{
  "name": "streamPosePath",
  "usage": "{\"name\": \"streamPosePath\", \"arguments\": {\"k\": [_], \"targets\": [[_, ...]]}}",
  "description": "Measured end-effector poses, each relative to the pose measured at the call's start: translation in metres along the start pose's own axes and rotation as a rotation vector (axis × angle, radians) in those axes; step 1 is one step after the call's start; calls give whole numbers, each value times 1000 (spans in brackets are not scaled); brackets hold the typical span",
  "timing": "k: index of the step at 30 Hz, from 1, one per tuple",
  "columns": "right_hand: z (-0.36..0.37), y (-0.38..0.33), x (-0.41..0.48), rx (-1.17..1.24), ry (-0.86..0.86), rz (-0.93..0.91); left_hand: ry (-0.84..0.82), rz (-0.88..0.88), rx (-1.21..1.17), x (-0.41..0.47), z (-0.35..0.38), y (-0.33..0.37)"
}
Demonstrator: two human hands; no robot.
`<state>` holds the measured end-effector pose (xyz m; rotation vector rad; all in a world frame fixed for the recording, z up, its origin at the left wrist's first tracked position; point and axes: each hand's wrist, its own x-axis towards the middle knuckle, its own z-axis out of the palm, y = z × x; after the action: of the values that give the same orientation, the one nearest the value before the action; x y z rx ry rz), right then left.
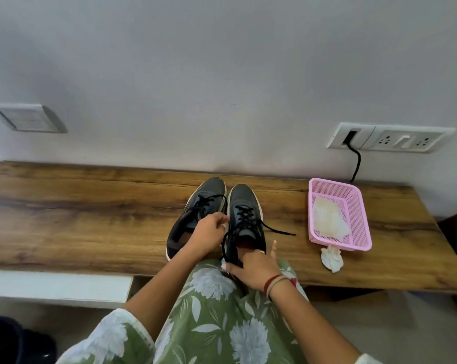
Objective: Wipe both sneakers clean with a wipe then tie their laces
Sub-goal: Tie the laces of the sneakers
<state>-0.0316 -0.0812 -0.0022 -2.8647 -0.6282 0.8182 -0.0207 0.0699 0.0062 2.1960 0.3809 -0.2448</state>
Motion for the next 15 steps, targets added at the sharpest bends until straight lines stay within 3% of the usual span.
{"name": "streamPosePath", "arguments": {"k": [5, 8, 10, 15], "targets": [[-7, 34, -8, 745, 401, 110, -86, -41, 44, -3, 10, -6], [-13, 60, 14, 1264, 408, 363, -169, -29, 71, -2, 14, -6], [-12, 70, 26, 1335, 309, 386, -165, -36, 71, 1, 16, -6], [-14, 55, 38, 1366, 137, 236, -58, -51, 69, 9, 18, -6]]}}
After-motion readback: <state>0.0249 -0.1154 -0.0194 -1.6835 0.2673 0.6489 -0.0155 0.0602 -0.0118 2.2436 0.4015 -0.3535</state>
